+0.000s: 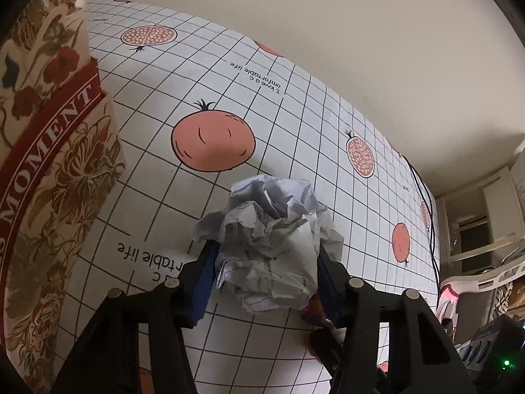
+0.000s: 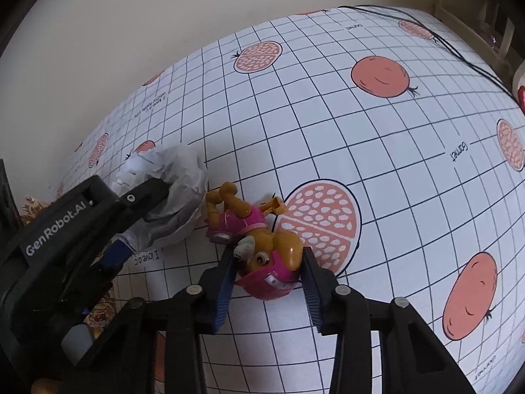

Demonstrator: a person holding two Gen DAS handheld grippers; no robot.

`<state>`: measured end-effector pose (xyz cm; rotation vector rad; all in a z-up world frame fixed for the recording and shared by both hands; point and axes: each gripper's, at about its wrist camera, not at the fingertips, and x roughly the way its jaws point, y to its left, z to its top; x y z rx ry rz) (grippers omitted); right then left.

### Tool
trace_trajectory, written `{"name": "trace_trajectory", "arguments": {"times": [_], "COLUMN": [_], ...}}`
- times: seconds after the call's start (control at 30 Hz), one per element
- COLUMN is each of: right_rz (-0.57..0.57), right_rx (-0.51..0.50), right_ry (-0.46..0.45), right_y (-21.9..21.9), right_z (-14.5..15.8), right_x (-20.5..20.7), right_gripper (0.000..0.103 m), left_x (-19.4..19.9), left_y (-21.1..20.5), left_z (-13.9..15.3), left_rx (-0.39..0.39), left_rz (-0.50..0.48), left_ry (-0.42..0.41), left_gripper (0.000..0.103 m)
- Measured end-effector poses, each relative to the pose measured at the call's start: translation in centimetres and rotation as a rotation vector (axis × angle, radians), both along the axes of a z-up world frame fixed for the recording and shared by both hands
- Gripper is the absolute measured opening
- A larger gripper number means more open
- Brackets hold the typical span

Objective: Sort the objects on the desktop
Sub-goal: 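Grasp the crumpled paper ball with the left tool while the right tool grasps the pink doll, then lift the paper ball and doll and carry both over the box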

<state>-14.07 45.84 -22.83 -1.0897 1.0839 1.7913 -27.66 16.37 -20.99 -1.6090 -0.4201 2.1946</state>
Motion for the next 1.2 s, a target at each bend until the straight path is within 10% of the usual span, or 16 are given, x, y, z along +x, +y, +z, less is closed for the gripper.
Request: {"name": "trace_trajectory", "arguments": {"times": [0.67,1.2], "right_rz": [-0.038,-0.030], "right_rx": [0.020,0.236], "right_ry": [0.073,0.218], "right_y": [-1.5,-3.2], "right_z": [3.3,14.1], "right_x": [3.6,8.4], "right_gripper": [0.041,0.041], "left_x": [2.7,7.0], "left_y": [-0.7,-0.5], "left_z": [3.1,11.7], "left_rx": [-0.072,-0.020], "left_rz": [-0.006,-0.071], "left_ry": [-0.017,0.178], "left_gripper": [0.054,0.054]}}
